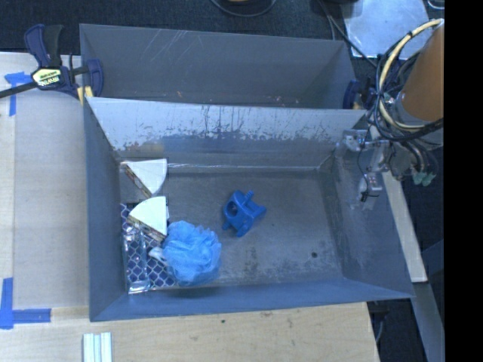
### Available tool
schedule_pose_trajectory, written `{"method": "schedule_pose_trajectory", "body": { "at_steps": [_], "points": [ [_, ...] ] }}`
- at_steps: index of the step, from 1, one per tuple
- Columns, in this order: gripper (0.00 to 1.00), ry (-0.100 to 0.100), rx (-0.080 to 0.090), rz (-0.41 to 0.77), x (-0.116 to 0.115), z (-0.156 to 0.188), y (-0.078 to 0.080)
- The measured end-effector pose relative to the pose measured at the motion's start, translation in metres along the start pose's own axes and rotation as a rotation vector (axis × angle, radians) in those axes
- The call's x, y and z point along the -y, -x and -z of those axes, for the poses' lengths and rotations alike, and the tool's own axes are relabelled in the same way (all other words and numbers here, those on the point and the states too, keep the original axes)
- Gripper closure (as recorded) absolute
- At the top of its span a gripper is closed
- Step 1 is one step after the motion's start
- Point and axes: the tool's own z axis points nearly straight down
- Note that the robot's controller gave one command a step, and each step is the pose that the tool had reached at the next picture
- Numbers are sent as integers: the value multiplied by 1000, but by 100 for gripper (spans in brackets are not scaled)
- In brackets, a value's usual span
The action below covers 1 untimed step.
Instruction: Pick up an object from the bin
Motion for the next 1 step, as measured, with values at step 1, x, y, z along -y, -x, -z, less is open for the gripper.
{"method": "schedule_pose_trajectory", "body": {
  "at_steps": [1],
  "points": [
    [0,-1,7,4,-1,4,1]
  ]
}}
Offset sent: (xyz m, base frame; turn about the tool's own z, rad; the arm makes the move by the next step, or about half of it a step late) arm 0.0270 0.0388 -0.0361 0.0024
